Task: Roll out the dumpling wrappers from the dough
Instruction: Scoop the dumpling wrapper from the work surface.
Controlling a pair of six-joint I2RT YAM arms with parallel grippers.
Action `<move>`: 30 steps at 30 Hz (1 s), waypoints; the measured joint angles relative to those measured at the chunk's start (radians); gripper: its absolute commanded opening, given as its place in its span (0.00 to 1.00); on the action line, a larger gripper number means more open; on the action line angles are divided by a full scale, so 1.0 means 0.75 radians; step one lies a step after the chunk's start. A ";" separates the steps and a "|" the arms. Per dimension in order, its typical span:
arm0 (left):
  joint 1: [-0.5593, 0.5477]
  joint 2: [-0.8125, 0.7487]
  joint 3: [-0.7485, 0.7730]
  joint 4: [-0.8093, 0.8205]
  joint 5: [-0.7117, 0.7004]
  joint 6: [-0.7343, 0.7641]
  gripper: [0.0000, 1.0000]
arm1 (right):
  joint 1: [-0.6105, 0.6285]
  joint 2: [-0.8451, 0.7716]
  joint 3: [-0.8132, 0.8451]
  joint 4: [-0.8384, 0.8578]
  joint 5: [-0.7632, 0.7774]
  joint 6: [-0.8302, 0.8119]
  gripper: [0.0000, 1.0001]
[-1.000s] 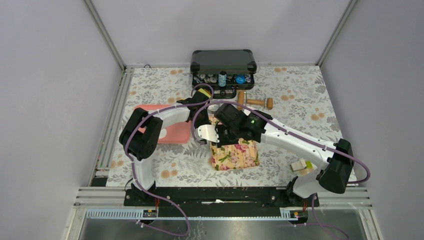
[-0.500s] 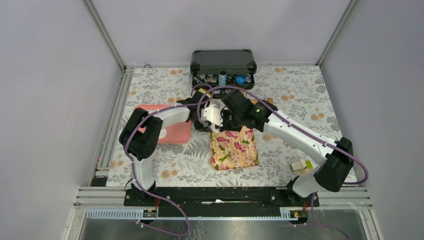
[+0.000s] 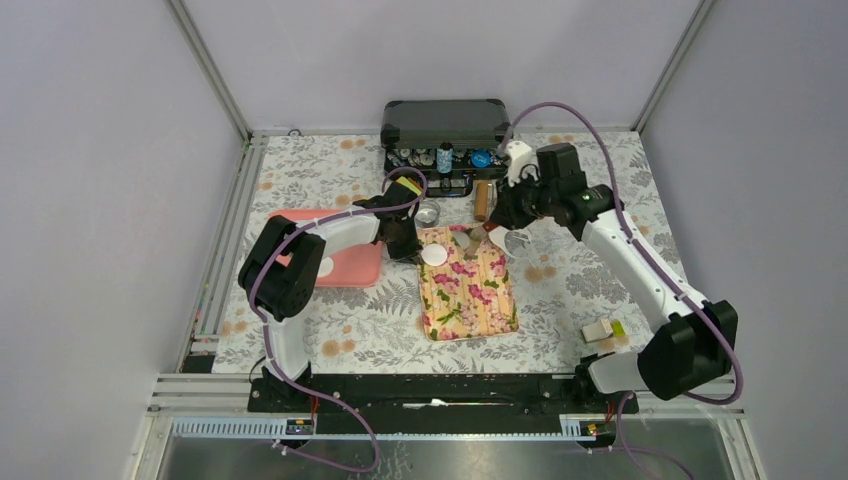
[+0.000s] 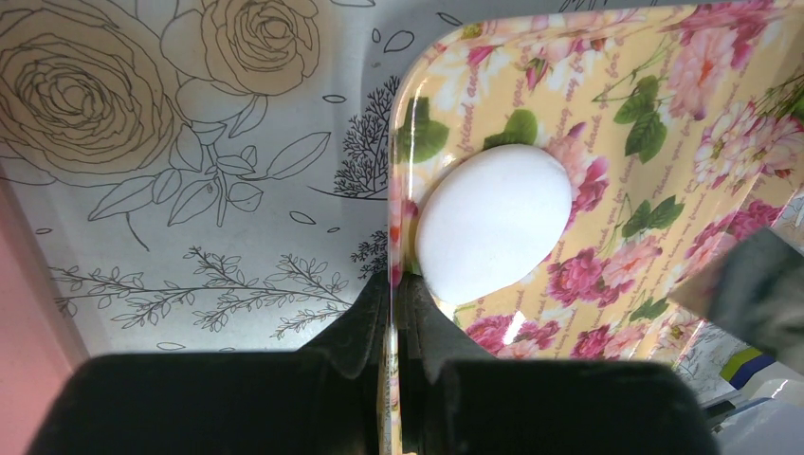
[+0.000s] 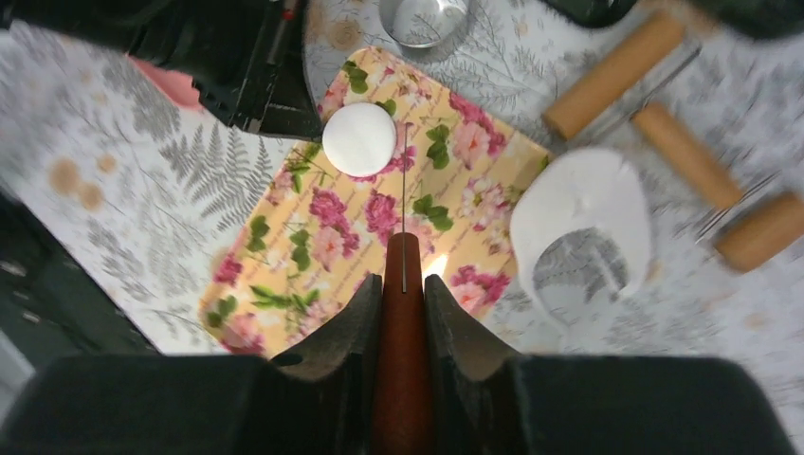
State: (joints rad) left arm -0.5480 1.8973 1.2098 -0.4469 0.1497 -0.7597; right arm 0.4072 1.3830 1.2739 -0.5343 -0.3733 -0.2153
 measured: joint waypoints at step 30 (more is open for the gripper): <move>0.009 0.000 0.000 -0.006 0.012 0.001 0.00 | -0.445 0.253 -0.419 0.545 -0.373 1.000 0.00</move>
State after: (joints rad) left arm -0.5415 1.8973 1.2098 -0.4515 0.1585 -0.7593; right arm 0.0738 1.5730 0.9596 -0.1257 -0.6533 0.5346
